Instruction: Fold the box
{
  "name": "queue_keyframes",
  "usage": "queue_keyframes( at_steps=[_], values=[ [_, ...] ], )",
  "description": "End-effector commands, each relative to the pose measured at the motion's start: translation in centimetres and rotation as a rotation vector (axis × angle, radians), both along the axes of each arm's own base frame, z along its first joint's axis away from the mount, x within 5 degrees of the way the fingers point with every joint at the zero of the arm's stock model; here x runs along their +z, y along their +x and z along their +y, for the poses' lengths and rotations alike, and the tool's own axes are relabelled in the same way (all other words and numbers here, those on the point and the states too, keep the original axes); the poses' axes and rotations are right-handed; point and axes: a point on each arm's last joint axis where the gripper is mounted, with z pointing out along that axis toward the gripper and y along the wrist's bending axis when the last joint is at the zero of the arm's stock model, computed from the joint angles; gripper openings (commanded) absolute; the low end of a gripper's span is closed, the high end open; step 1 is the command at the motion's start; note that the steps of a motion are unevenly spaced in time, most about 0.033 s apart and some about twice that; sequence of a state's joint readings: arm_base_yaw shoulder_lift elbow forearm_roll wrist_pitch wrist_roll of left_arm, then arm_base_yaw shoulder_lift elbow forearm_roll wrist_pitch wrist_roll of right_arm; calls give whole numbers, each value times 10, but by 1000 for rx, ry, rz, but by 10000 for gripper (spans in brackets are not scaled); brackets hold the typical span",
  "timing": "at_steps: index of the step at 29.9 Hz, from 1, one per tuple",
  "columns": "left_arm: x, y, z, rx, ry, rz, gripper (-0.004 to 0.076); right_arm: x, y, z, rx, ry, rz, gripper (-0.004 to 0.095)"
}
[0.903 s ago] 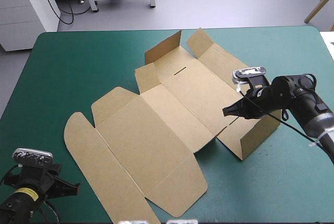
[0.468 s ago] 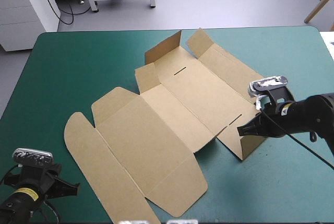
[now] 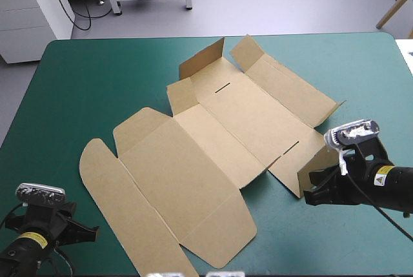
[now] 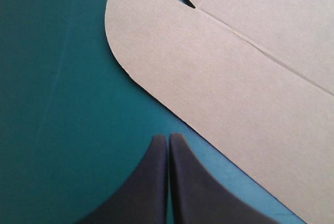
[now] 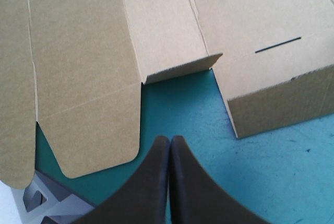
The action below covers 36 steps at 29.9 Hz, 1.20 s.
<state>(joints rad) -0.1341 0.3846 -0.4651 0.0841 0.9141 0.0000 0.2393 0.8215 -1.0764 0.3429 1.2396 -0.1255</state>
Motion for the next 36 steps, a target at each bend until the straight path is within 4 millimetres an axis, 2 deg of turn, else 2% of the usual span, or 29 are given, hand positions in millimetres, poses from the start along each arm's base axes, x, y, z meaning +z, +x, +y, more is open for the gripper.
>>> queue_keyframes(
  at_steps=[1,4,18,21,26,30,32,36],
  values=[
    [14,5,-1,-2,-14,-80,-10,-6,1,1,-5,23,-4,-19],
    [14,5,-1,-2,-14,-80,-10,-11,2,2,-2,16,12,-19],
    [14,5,-1,-2,-14,-80,-10,-11,2,0,9,-7,-2,0],
    [14,5,-1,-2,-14,-80,-10,-11,2,0,7,-6,-1,116],
    [14,5,-1,-2,-14,-83,-10,-11,3,0,8,-6,-9,461],
    [15,5,-1,-3,-15,-88,-10,-10,4,1,5,1,-20,666],
    [15,5,-1,2,-20,-88,-10,-10,4,1,2,4,-28,701],
    [15,5,-1,2,-20,-88,-10,-8,5,2,0,29,-42,701]
  ],
)
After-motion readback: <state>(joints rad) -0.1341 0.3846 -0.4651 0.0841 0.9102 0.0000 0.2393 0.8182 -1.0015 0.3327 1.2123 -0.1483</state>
